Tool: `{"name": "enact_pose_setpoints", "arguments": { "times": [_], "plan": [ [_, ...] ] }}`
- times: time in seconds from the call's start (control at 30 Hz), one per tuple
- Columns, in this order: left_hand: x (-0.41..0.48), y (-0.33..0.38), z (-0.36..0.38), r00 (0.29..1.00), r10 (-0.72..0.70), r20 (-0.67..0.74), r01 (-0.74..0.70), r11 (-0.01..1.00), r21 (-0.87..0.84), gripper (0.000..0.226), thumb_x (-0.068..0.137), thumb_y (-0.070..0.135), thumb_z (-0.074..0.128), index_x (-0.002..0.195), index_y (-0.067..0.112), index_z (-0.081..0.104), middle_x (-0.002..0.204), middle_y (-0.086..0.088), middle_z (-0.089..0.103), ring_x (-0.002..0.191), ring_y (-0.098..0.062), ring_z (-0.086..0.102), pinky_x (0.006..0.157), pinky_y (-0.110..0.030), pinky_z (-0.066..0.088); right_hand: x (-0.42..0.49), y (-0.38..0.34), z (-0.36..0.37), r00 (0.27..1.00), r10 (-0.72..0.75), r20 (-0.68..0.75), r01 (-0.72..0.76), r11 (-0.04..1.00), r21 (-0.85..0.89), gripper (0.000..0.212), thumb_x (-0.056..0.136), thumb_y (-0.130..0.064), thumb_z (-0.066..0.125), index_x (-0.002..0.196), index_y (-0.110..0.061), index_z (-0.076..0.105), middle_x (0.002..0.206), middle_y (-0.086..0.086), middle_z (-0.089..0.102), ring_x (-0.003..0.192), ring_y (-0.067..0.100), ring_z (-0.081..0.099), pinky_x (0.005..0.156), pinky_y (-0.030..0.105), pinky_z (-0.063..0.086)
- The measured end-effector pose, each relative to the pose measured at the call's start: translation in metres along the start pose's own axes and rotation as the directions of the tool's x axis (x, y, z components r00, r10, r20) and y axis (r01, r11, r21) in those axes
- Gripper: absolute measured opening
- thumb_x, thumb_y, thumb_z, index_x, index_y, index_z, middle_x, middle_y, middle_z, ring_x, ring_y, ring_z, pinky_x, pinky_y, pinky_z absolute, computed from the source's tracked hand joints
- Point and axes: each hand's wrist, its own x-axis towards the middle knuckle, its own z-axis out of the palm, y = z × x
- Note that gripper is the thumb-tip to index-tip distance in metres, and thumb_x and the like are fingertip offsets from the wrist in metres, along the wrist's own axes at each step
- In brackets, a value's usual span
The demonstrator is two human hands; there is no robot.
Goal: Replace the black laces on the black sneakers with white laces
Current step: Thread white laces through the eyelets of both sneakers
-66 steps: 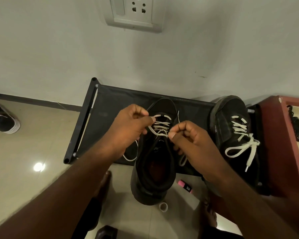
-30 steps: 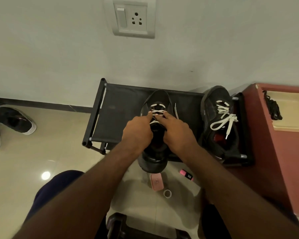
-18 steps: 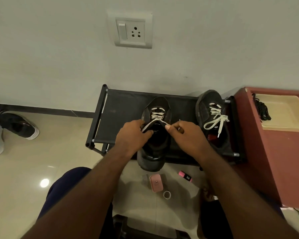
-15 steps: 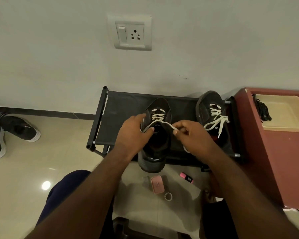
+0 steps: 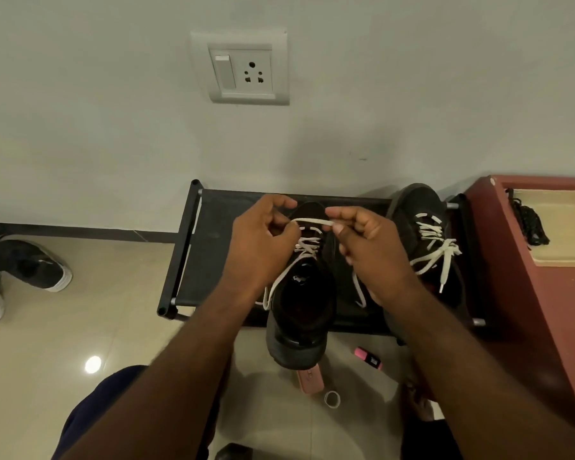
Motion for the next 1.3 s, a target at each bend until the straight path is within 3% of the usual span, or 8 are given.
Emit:
{"name": "enact_pose_setpoints", "arguments": {
  "times": [0.13, 0.27, 0.4, 0.57, 0.73, 0.9, 1.07, 1.3],
  "plan": [
    [-0.007, -0.002, -0.001, 1.0, -0.028, -0.012, 0.028, 0.999, 0.023, 0.021, 0.086, 0.005, 0.061, 0.1, 0.021, 0.064, 0.065, -0.002, 0.062, 0.056, -0.012, 0.058, 0.056, -0.028, 0.052, 0.002, 0.003, 0.019, 0.996, -0.007, 0.087, 0.004, 0.999, 0.037, 0.018, 0.096, -0.009, 0.063, 0.111, -0.015, 0.072, 0.088, 0.0, 0.076, 0.058, 0.001, 0.056, 0.056, 0.018, 0.046],
    [0.003, -0.004, -0.003, 0.983, -0.128, -0.129, 0.112, 0.986, -0.124, 0.021, 0.085, 0.0, 0.058, 0.096, 0.018, 0.062, 0.058, 0.001, 0.054, 0.05, -0.01, 0.051, 0.051, -0.025, 0.045, 0.007, 0.001, 0.024, 0.934, -0.113, 0.34, 0.181, 0.968, -0.174, 0.019, 0.098, -0.011, 0.06, 0.11, -0.016, 0.074, 0.091, -0.009, 0.073, 0.077, -0.002, 0.064, 0.071, 0.014, 0.048],
    [0.006, -0.004, -0.007, 0.975, -0.196, -0.102, 0.167, 0.956, -0.241, 0.023, 0.088, -0.003, 0.055, 0.1, 0.015, 0.06, 0.063, -0.011, 0.056, 0.047, -0.014, 0.052, 0.046, -0.022, 0.044, 0.01, 0.007, 0.024, 0.891, -0.107, 0.44, 0.282, 0.892, -0.353, 0.021, 0.099, -0.014, 0.058, 0.112, -0.02, 0.074, 0.095, -0.005, 0.073, 0.09, 0.008, 0.066, 0.082, 0.032, 0.055],
    [0.007, -0.013, -0.016, 0.852, -0.423, 0.308, 0.46, 0.886, -0.055, 0.018, 0.09, 0.023, 0.056, 0.105, 0.017, 0.062, 0.089, -0.009, 0.066, 0.086, -0.022, 0.065, 0.075, -0.038, 0.055, 0.007, 0.009, 0.023, 0.969, -0.062, 0.239, 0.095, 0.987, -0.131, 0.019, 0.1, -0.009, 0.056, 0.094, -0.02, 0.071, 0.08, -0.005, 0.068, 0.074, 0.002, 0.063, 0.068, 0.016, 0.049],
    [0.006, -0.018, -0.023, 0.705, -0.443, 0.554, 0.289, 0.892, 0.346, 0.02, 0.085, 0.038, 0.072, 0.092, 0.019, 0.069, 0.091, -0.003, 0.068, 0.085, -0.013, 0.065, 0.075, -0.031, 0.052, 0.005, 0.008, 0.02, 0.976, 0.069, 0.206, -0.109, 0.975, 0.192, 0.018, 0.103, -0.009, 0.05, 0.103, -0.008, 0.067, 0.074, 0.0, 0.068, 0.082, 0.013, 0.07, 0.073, 0.019, 0.052],
    [0.012, -0.021, -0.036, 0.749, -0.339, 0.57, 0.224, 0.938, 0.263, 0.013, 0.094, 0.029, 0.064, 0.087, 0.018, 0.067, 0.073, 0.008, 0.066, 0.069, 0.0, 0.06, 0.074, -0.025, 0.048, 0.004, 0.006, 0.021, 0.968, 0.058, 0.244, -0.108, 0.974, 0.199, 0.019, 0.103, -0.007, 0.047, 0.095, -0.009, 0.065, 0.069, 0.001, 0.065, 0.092, 0.022, 0.073, 0.087, 0.028, 0.055],
    [0.017, -0.02, -0.017, 0.904, -0.165, 0.395, 0.165, 0.986, 0.034, 0.009, 0.09, 0.017, 0.068, 0.09, 0.008, 0.067, 0.07, -0.002, 0.069, 0.065, -0.008, 0.062, 0.066, -0.022, 0.05, 0.003, 0.005, 0.022, 0.959, 0.032, 0.282, -0.079, 0.984, 0.16, 0.021, 0.103, -0.005, 0.046, 0.091, 0.001, 0.062, 0.066, 0.0, 0.062, 0.078, 0.012, 0.066, 0.08, 0.019, 0.051],
    [0.014, -0.036, 0.003, 0.851, -0.426, 0.308, 0.472, 0.877, -0.092, 0.011, 0.089, 0.019, 0.07, 0.09, 0.009, 0.071, 0.07, 0.002, 0.064, 0.06, -0.008, 0.05, 0.051, -0.018, 0.042, 0.0, 0.009, 0.023, 0.969, 0.017, 0.246, -0.113, 0.917, 0.383, 0.017, 0.102, -0.004, 0.045, 0.096, -0.003, 0.061, 0.083, 0.004, 0.07, 0.105, 0.026, 0.07, 0.09, 0.032, 0.055]
  ]
}}
